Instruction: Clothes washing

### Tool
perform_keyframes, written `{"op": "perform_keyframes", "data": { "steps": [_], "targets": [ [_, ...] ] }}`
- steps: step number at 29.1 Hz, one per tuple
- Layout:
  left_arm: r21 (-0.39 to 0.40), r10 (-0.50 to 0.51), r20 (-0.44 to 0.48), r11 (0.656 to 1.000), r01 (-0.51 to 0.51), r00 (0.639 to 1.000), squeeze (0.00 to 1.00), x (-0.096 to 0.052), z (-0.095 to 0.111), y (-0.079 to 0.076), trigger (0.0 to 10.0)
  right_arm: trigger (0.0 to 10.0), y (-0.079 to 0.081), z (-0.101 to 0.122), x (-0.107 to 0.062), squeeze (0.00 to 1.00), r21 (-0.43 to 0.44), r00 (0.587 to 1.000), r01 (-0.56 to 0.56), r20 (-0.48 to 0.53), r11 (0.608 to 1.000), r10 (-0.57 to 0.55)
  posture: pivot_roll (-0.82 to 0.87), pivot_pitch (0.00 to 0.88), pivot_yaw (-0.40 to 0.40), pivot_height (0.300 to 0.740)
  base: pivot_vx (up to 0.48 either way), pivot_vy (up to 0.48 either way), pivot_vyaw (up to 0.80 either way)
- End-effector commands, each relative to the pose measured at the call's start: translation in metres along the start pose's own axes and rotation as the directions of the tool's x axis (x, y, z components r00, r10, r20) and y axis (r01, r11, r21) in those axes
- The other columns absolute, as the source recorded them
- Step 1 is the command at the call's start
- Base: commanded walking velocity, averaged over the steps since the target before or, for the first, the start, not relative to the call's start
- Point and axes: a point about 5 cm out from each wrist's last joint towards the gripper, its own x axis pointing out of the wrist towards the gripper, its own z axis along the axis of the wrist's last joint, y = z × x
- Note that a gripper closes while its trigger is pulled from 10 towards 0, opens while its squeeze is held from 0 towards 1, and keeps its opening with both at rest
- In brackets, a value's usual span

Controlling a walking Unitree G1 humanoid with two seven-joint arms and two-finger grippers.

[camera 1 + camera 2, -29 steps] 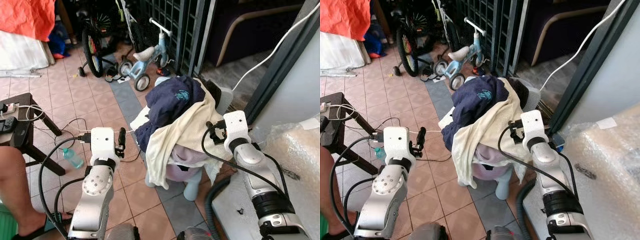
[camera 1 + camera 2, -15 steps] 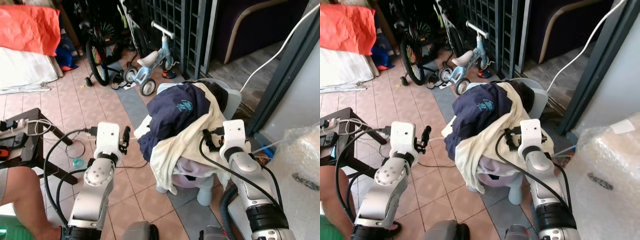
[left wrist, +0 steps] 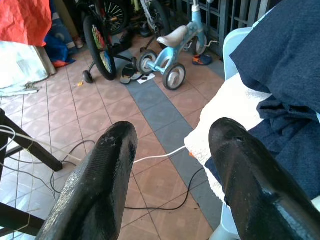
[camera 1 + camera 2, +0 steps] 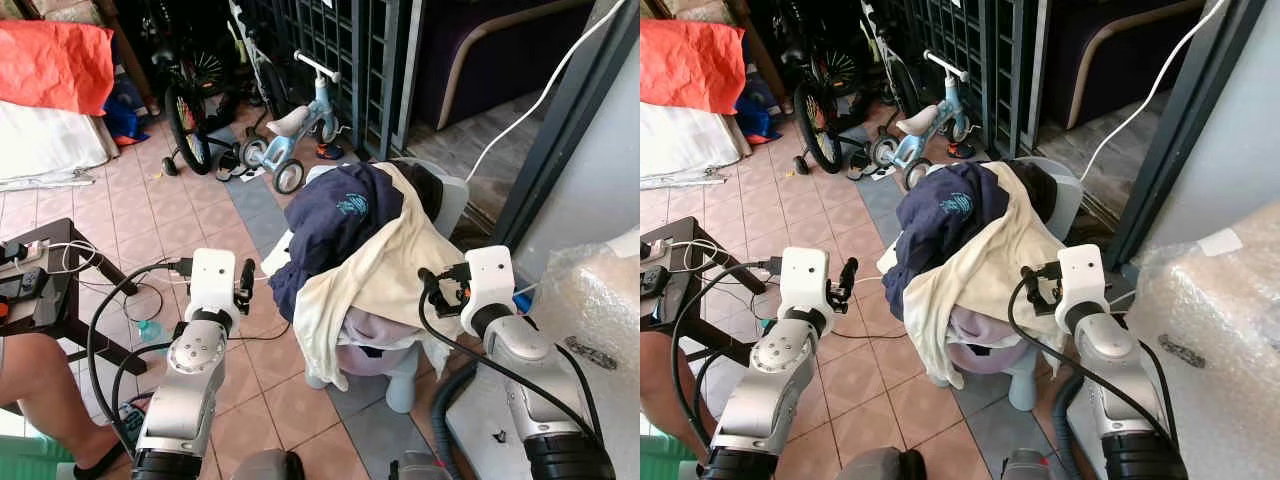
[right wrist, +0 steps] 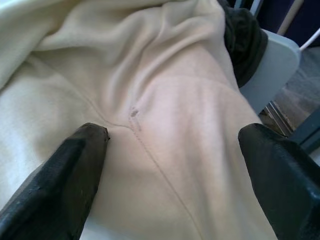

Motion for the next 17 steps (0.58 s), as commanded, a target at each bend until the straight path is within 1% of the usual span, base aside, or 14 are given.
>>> {"op": "perform_keyframes", "data": {
  "steps": [1, 5, 8, 17],
  "targets": [
    [0.001, 0.016, 0.020, 1.000, -0.016, 1.000, 0.00, -0.0040, 0.0042, 0.0019, 10.0, 0.0, 0.0153, -0.0058, 0.0043, 0.00, -0.011, 0.990, -0.129, -0.063, 0.992, 0.128, 0.00, 0.066, 0.058, 0.740, 0.000, 0.000, 0.00],
    [-0.001, 0.039, 0.021, 0.999, -0.039, 0.999, 0.00, -0.0055, 0.0040, 0.0065, 10.0, 0.0, 0.0232, -0.0089, 0.0059, 0.00, -0.019, 0.978, -0.189, -0.095, 0.982, 0.186, 0.01, 0.074, 0.051, 0.740, 0.000, 0.000, 0.00],
    [-0.002, 0.051, 0.019, 0.999, -0.051, 0.999, 0.00, -0.0060, 0.0032, 0.0093, 10.0, 0.0, 0.0243, -0.0089, 0.0076, 0.00, -0.026, 0.978, -0.188, -0.099, 0.982, 0.184, 0.00, 0.073, 0.049, 0.740, 0.000, 0.000, 0.00],
    [-0.003, 0.033, 0.022, 0.999, -0.033, 0.999, 0.00, -0.0037, 0.0052, 0.0021, 10.0, 0.0, 0.0231, -0.0106, 0.0051, 0.00, -0.029, 0.978, -0.179, -0.112, 0.983, 0.175, -0.02, 0.077, 0.044, 0.740, 0.000, 0.000, 0.00]
  ]
}}
